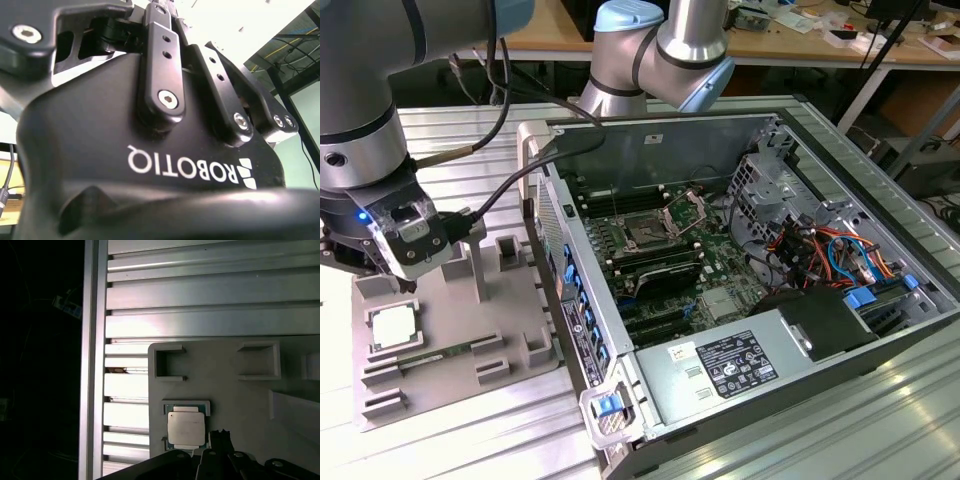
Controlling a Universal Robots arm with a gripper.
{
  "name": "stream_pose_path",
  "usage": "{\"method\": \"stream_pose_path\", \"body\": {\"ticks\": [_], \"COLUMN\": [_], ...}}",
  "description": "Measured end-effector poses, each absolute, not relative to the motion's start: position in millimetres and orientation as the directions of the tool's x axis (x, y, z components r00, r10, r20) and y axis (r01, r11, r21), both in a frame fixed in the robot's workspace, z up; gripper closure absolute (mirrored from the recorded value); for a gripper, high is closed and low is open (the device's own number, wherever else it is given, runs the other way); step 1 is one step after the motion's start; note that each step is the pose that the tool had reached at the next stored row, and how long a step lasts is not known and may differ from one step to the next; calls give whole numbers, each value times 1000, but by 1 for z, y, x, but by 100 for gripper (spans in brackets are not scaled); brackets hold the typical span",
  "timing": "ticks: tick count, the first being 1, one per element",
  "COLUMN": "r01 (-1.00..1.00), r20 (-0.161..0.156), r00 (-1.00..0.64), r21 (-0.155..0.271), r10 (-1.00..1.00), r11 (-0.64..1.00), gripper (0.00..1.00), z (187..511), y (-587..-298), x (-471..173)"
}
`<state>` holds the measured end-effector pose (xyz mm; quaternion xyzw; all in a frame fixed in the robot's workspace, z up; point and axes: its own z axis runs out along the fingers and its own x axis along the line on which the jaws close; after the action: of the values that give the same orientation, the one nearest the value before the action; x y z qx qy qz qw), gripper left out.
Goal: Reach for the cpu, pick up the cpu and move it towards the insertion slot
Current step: 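Reach for the cpu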
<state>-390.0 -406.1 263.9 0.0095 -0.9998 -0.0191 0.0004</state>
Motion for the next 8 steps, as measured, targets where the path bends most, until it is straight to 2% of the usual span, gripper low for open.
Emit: {"method": "stream_pose_path", "body": {"ticks": [8], "r01": [-19], "r20": [1], "r00": [-1000], "r21": [38], "r10": [-19], "r11": [999], "gripper": [89], "z": [258], "y": [-406], "x": [-392]}}
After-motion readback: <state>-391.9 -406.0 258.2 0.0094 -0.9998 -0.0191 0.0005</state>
